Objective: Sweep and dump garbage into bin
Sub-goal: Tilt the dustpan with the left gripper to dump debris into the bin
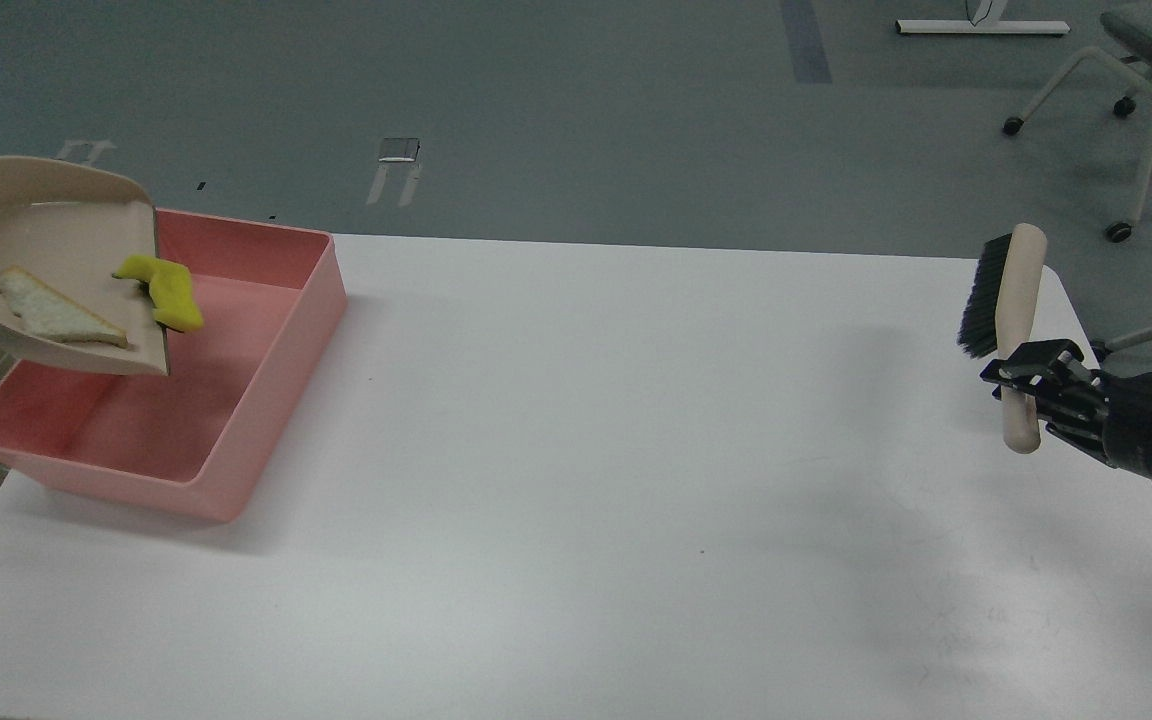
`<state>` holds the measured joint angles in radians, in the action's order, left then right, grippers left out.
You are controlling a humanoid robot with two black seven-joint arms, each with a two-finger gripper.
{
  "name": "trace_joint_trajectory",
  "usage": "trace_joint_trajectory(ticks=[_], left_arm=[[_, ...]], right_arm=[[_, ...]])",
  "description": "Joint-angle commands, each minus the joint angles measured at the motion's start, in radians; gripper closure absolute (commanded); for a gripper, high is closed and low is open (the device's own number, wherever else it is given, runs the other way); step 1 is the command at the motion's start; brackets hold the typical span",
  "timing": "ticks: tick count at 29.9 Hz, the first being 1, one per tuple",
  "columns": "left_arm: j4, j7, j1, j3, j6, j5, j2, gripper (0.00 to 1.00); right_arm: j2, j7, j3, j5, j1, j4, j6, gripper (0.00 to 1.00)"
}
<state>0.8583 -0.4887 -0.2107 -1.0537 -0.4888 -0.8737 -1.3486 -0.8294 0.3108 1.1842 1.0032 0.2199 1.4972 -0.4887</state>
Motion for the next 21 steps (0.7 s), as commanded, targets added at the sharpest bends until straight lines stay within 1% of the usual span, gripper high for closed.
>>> trace_joint_trajectory(ticks=[1,5,7,11,16,21], left_arm=[[0.021,0.000,-0.022,0.003,0.000,-0.040,-0.007,1.00],[0.097,0.000,-0.036,0.001,0.000,-0.184,-0.011,1.00],[0.111,0.000,-0.051,0.001,0.000,-0.218,-0.012,1.00],[0.122,0.000,-0.101,0.001,0.000,-0.313,-0.012,1.00],[0.140,0.000,-0.121,0.001,0.000,-0.381,-0.017,1.00],[0.140,0.000,-0.156,0.001,0.000,-0.372,-0.021,1.00]], right_arm=[[0.001,0.001,0.008,0.000,-0.001,0.000,0.000,1.00],[0.016,0.001,0.017,0.000,-0.001,0.000,0.000,1.00],[0.018,-0.001,0.017,0.000,-0.001,0.000,0.000,1.00],[0.018,0.001,0.017,0.000,-0.002,0.000,0.000,1.00],[0.018,-0.001,0.018,0.000,-0.004,0.000,0.000,1.00],[0.021,-0.001,0.018,0.000,-0.005,0.000,0.000,1.00]])
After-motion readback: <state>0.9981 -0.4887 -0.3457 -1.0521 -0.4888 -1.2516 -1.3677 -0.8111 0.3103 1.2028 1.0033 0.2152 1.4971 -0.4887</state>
